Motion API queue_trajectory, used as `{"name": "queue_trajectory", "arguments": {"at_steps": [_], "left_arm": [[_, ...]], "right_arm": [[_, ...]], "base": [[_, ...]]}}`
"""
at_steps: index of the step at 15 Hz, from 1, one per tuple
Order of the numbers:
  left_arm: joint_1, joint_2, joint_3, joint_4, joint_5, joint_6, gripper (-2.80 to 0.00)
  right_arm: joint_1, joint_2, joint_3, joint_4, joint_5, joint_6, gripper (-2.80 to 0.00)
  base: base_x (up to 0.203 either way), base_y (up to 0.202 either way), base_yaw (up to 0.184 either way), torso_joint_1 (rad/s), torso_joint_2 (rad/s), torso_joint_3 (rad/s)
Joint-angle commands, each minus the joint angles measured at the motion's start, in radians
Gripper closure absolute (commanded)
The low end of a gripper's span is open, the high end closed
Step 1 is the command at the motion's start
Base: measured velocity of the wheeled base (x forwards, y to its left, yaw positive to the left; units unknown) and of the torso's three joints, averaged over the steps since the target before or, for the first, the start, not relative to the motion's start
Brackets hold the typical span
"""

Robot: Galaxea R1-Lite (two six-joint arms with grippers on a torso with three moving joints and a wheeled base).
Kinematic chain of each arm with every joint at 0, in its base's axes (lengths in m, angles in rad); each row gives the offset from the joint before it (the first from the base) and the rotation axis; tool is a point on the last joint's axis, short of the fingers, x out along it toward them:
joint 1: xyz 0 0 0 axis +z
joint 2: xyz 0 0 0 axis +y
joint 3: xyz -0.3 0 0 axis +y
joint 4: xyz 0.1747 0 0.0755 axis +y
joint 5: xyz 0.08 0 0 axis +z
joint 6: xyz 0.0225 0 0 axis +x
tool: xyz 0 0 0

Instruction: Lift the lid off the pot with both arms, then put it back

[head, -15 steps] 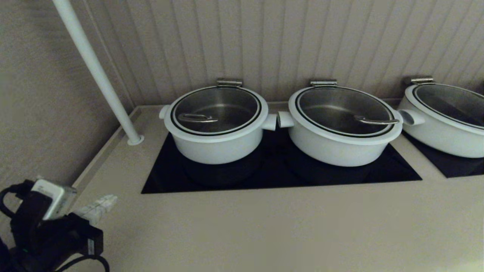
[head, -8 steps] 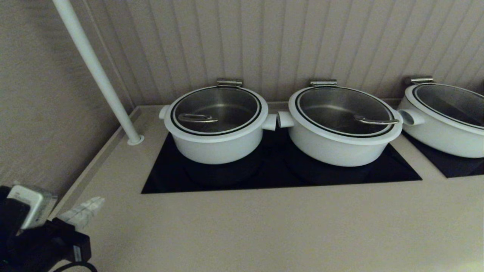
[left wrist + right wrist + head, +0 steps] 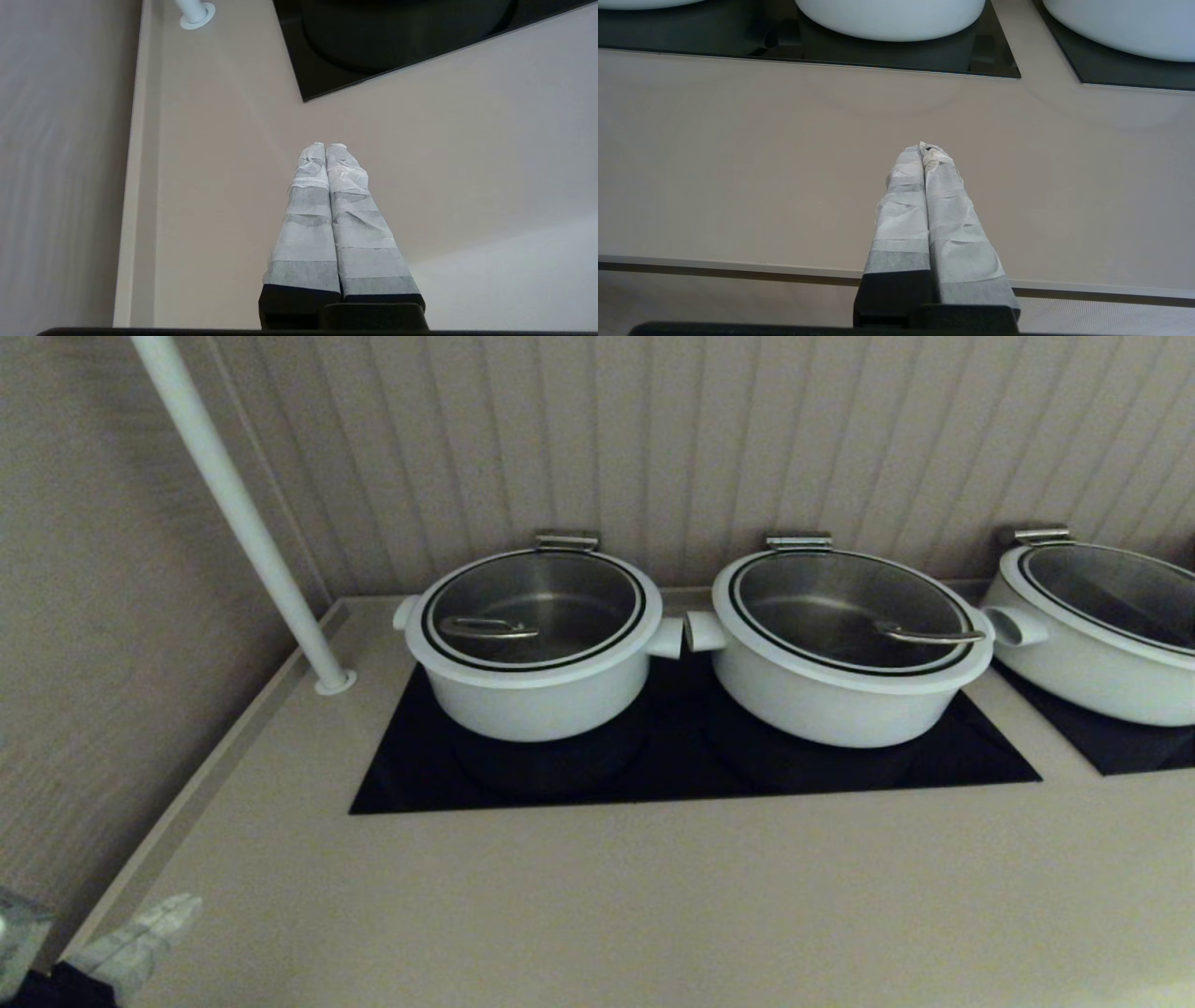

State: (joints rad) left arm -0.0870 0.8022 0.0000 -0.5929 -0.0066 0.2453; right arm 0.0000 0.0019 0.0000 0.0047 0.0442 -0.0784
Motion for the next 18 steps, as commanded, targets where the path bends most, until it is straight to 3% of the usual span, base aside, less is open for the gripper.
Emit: {"name": "queue_trajectory", "arguments": {"at_steps": [1, 4, 8, 14, 18], "left_arm": [[0.002, -0.144, 0.0, 0.065, 0.013, 0.001, 0.0], [0.001, -0.249, 0.0, 0.15, 0.054, 0.0, 0.0], [0.013, -0.424, 0.0, 0.268, 0.062, 0.0, 0.0], [0.099, -0.632, 0.0, 0.475, 0.055, -0.003, 0.0], [0.101, -0.745, -0.006, 0.548, 0.012, -0.006, 0.0]], "right_arm": [[0.0, 0.0, 0.0, 0.001, 0.0, 0.0, 0.0], [0.0, 0.0, 0.0, 0.0, 0.0, -0.001, 0.0], [0.0, 0.0, 0.0, 0.0, 0.0, 0.0, 0.0], [0.0, 0.0, 0.0, 0.0, 0.001, 0.0, 0.0], [0.0, 0.0, 0.0, 0.0, 0.0, 0.0, 0.0]], "base": [[0.0, 0.0, 0.0, 0.0, 0.0, 0.0], [0.0, 0.0, 0.0, 0.0, 0.0, 0.0], [0.0, 0.0, 0.0, 0.0, 0.0, 0.0], [0.0, 0.0, 0.0, 0.0, 0.0, 0.0], [0.0, 0.0, 0.0, 0.0, 0.0, 0.0]]}}
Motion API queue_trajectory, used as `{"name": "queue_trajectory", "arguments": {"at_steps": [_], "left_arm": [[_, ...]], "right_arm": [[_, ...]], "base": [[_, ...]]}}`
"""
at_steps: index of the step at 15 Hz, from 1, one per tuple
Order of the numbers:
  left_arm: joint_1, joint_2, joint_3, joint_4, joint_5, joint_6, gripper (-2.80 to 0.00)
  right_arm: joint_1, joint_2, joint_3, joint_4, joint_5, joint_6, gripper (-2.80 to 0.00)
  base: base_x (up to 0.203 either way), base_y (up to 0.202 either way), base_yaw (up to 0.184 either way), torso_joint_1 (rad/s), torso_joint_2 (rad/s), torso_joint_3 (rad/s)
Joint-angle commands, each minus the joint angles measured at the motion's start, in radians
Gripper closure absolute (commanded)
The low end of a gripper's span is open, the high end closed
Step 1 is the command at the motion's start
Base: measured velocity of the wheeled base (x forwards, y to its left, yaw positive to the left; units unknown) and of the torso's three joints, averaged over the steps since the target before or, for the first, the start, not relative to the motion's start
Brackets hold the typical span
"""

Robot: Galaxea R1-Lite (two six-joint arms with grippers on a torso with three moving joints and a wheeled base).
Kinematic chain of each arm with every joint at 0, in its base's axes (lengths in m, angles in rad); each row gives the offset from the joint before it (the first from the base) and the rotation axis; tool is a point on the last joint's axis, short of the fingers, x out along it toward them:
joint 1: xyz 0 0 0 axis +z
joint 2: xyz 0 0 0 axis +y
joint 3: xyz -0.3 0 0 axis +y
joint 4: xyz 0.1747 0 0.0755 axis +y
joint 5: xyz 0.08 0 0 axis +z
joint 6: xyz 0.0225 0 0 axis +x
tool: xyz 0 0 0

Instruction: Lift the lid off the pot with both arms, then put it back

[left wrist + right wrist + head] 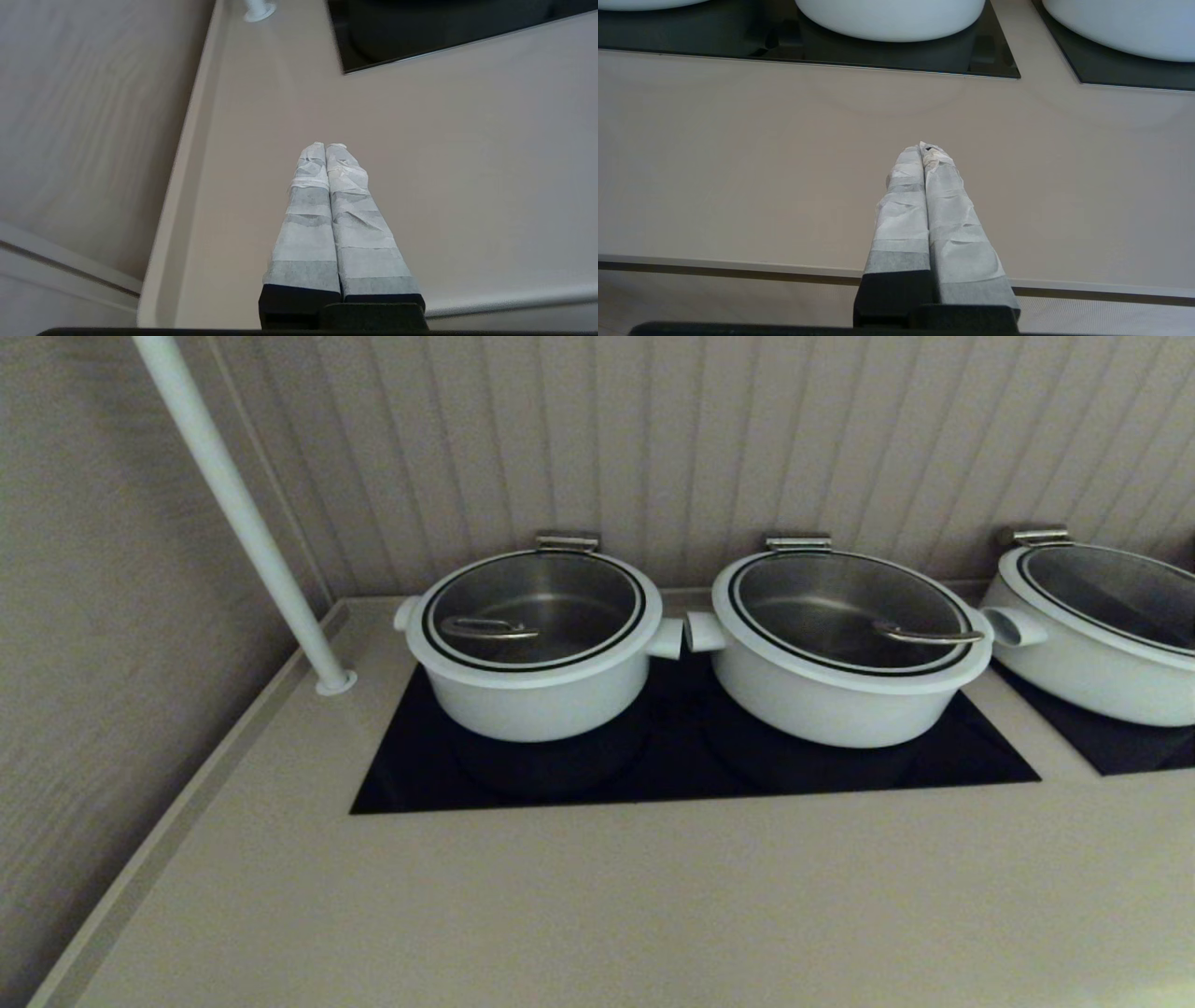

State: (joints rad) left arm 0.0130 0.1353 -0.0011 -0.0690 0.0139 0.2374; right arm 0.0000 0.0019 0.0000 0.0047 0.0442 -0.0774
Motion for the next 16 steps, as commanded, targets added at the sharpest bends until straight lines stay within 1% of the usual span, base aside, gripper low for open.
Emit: {"name": "queue_trajectory", "arguments": {"at_steps": [1, 3, 5, 6, 7, 8, 12, 16], "left_arm": [[0.001, -0.097, -0.009, 0.037, -0.017, 0.002, 0.0], [-0.002, -0.135, -0.007, 0.034, -0.026, -0.006, 0.0], [-0.002, -0.135, -0.003, 0.024, -0.028, -0.006, 0.0], [-0.002, -0.135, -0.002, 0.026, -0.042, -0.006, 0.0], [-0.002, -0.135, 0.001, 0.048, -0.057, -0.018, 0.0], [-0.002, -0.135, -0.001, 0.08, -0.057, -0.043, 0.0], [-0.002, -0.135, 0.0, 0.083, -0.052, -0.148, 0.0], [-0.002, -0.135, 0.0, 0.083, -0.052, -0.155, 0.0]], "right_arm": [[0.0, 0.0, 0.0, 0.0, 0.0, -0.001, 0.0], [0.0, 0.0, 0.0, 0.001, 0.0, -0.001, 0.0], [0.0, 0.0, 0.0, 0.0, 0.0, -0.001, 0.0], [0.0, 0.0, 0.0, 0.0, 0.0, -0.001, 0.0], [0.0, 0.0, 0.0, 0.0, 0.0, -0.001, 0.0], [0.0, 0.0, 0.0, 0.001, 0.0, -0.001, 0.0], [0.0, 0.0, 0.0, 0.0, 0.0, -0.001, 0.0], [0.0, 0.0, 0.0, 0.0, 0.0, -0.001, 0.0]], "base": [[0.0, 0.0, 0.0, 0.0, 0.0, 0.0], [0.0, 0.0, 0.0, 0.0, 0.0, 0.0], [0.0, 0.0, 0.0, 0.0, 0.0, 0.0], [0.0, 0.0, 0.0, 0.0, 0.0, 0.0], [0.0, 0.0, 0.0, 0.0, 0.0, 0.0], [0.0, 0.0, 0.0, 0.0, 0.0, 0.0], [0.0, 0.0, 0.0, 0.0, 0.0, 0.0], [0.0, 0.0, 0.0, 0.0, 0.0, 0.0]]}}
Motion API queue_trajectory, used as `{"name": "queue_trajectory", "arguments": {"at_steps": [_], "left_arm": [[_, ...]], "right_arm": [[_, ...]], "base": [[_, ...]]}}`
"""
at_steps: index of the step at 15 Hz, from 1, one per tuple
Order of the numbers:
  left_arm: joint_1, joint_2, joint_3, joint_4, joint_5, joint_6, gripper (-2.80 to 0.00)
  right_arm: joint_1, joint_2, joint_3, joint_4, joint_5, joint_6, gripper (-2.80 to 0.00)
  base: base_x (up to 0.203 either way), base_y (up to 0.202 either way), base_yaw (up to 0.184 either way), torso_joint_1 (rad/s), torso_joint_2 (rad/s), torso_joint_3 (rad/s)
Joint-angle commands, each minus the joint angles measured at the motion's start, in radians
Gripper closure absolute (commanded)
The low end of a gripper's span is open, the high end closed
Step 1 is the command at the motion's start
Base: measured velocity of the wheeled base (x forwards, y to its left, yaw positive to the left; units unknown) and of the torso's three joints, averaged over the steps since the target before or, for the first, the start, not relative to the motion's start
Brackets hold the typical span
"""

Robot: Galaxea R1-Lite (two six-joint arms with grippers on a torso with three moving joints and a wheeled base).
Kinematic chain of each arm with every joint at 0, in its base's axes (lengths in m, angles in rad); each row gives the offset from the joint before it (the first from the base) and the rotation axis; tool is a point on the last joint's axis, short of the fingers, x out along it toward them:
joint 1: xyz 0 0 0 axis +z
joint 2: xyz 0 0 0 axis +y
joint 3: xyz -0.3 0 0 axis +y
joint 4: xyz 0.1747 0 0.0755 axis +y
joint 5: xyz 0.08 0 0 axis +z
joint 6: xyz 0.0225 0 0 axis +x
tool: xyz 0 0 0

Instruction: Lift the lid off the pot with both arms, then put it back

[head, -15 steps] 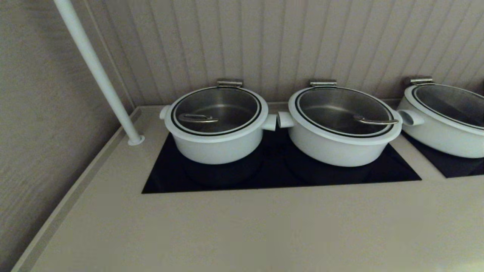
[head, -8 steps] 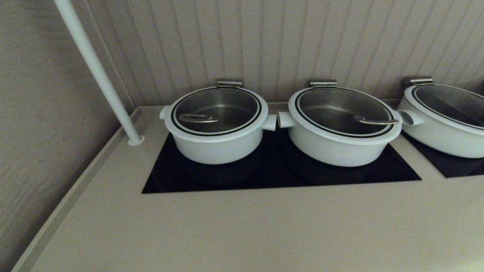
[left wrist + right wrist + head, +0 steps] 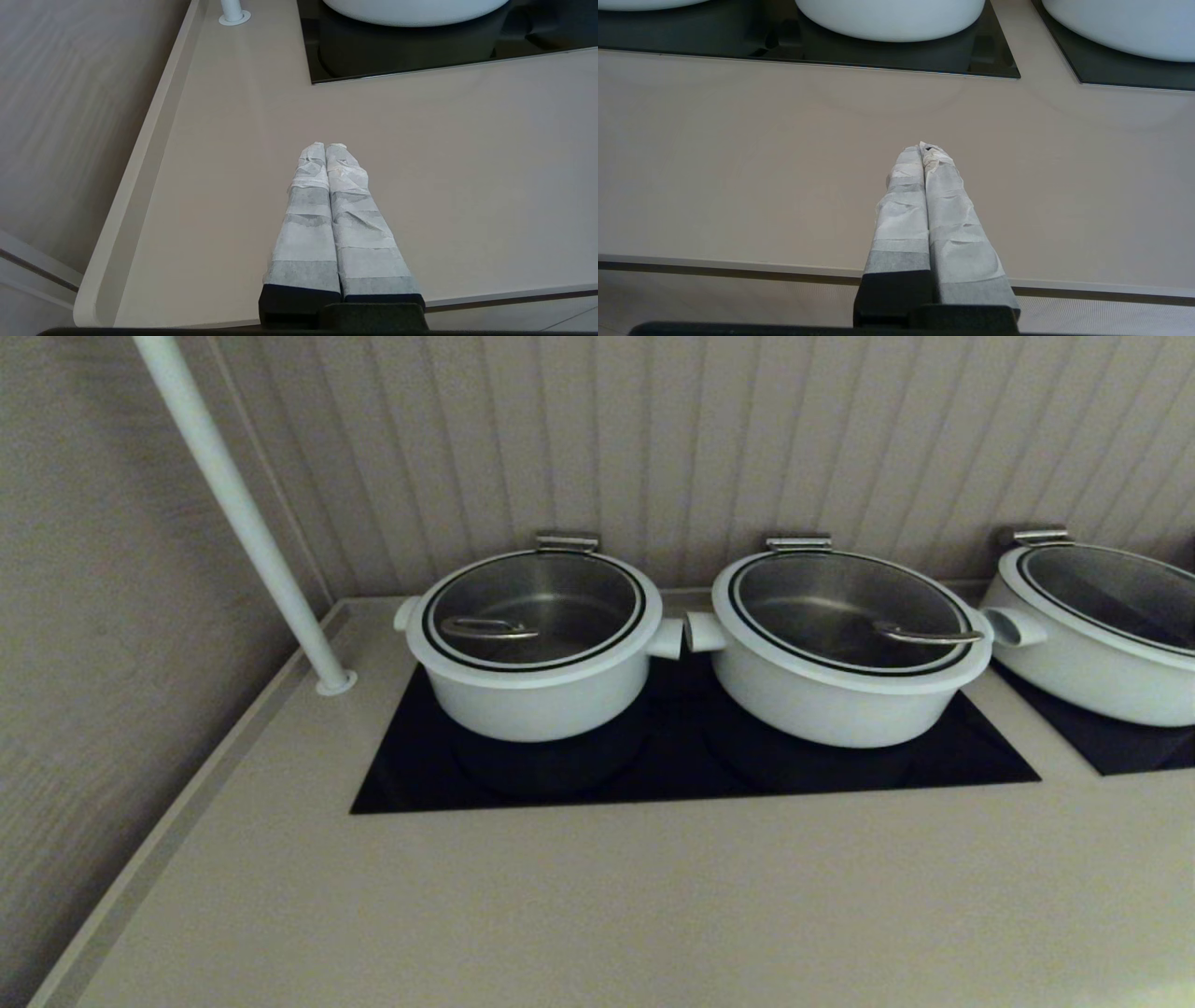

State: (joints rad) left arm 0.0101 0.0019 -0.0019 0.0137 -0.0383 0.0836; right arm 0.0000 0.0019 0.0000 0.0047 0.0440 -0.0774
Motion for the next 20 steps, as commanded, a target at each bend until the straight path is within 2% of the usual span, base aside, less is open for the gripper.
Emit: {"name": "queue_trajectory", "arguments": {"at_steps": [1, 6, 20], "left_arm": [[0.001, -0.002, 0.002, 0.0, 0.002, -0.004, 0.0], [0.001, -0.002, 0.002, 0.0, 0.003, -0.03, 0.0], [0.001, -0.002, 0.002, 0.0, 0.003, -0.031, 0.0]], "right_arm": [[0.0, 0.0, 0.0, 0.0, 0.0, -0.001, 0.0], [0.0, 0.0, 0.0, 0.0, 0.0, -0.001, 0.0], [0.0, 0.0, 0.0, 0.0, 0.0, 0.003, 0.0]], "base": [[0.0, 0.0, 0.0, 0.0, 0.0, 0.0], [0.0, 0.0, 0.0, 0.0, 0.0, 0.0], [0.0, 0.0, 0.0, 0.0, 0.0, 0.0]]}}
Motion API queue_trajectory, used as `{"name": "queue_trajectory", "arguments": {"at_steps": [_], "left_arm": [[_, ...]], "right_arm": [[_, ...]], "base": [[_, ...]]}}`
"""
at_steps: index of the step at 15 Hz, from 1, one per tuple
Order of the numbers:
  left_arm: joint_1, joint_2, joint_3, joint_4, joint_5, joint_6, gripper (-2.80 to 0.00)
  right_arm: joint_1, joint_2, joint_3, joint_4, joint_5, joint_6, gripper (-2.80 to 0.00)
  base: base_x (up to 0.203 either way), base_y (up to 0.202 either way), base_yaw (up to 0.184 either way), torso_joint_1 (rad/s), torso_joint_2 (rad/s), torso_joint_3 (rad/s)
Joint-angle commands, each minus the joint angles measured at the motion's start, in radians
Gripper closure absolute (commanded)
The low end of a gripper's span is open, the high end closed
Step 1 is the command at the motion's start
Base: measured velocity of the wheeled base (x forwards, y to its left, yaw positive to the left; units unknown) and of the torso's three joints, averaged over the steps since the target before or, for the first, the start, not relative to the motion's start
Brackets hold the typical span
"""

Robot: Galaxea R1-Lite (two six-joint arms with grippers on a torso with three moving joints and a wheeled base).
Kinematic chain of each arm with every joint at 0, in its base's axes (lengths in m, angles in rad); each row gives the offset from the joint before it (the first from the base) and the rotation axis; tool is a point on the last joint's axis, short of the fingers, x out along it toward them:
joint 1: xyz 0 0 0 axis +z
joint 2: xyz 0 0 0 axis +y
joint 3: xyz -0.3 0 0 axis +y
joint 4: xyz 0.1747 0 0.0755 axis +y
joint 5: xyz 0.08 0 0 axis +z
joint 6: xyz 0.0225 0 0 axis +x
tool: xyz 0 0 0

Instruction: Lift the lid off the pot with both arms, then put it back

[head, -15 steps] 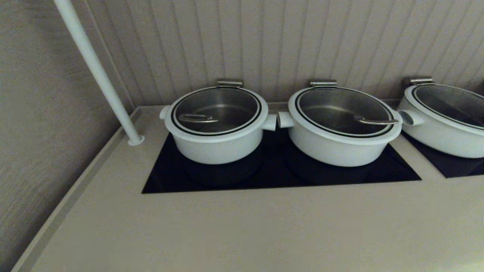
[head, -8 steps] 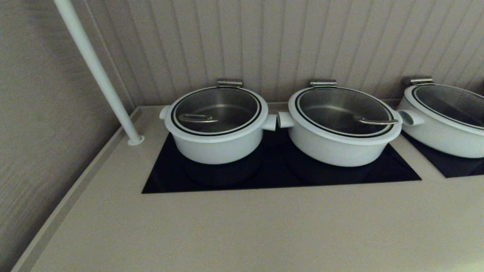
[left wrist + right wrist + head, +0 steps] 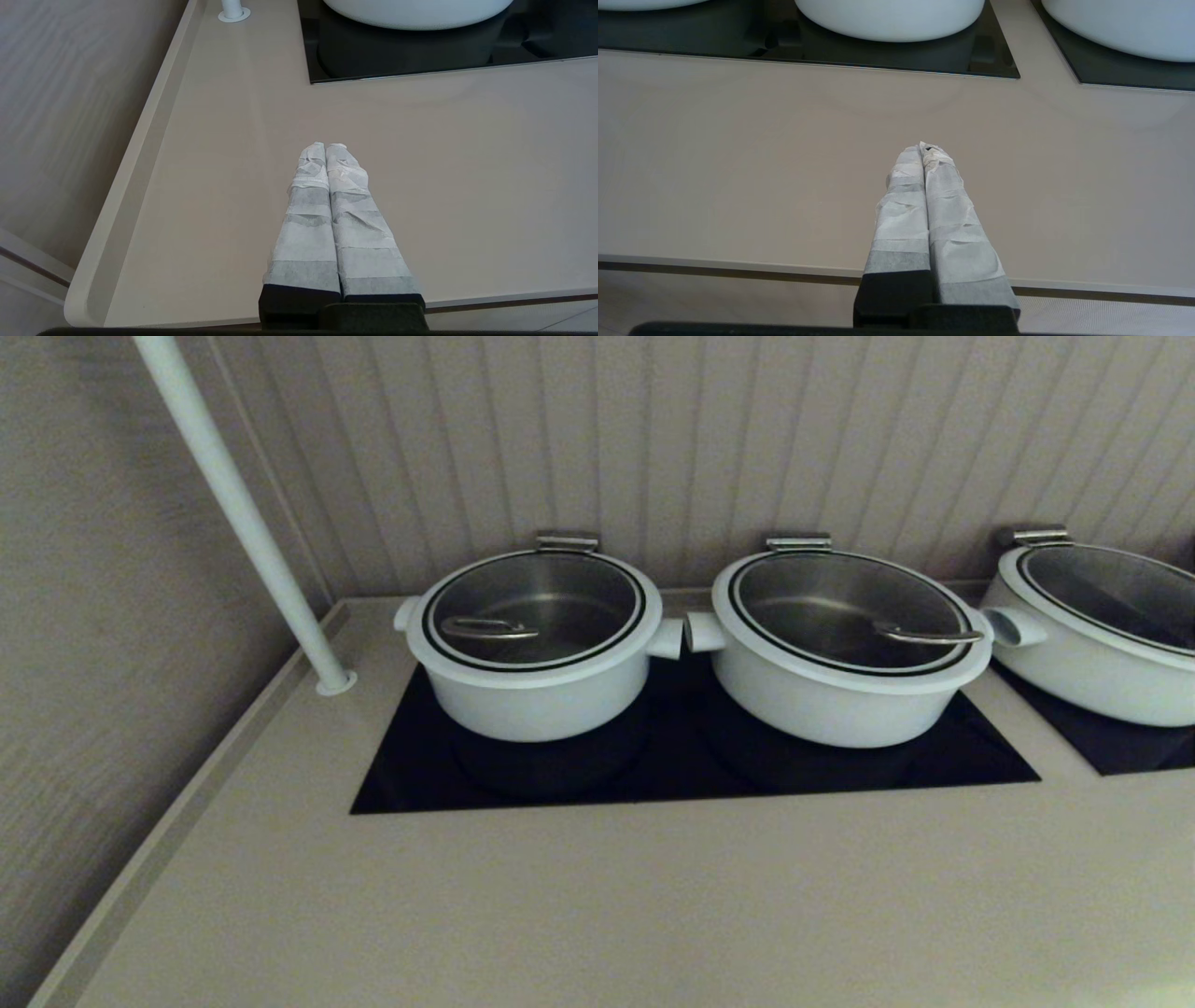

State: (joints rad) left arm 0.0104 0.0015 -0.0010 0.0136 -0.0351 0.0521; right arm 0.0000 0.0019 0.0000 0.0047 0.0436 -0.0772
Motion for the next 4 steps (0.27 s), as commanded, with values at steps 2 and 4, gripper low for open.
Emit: {"name": "queue_trajectory", "arguments": {"at_steps": [2, 4], "left_arm": [[0.0, -0.001, 0.001, 0.0, 0.0, 0.0, 0.0], [0.0, -0.001, 0.001, 0.0, 0.0, 0.0, 0.0]], "right_arm": [[0.0, 0.0, 0.0, 0.0, -0.001, 0.005, 0.0], [0.0, 0.0, 0.0, 0.0, -0.001, 0.005, 0.0]], "base": [[0.0, 0.0, 0.0, 0.0, 0.0, 0.0], [0.0, 0.0, 0.0, 0.0, 0.0, 0.0]]}}
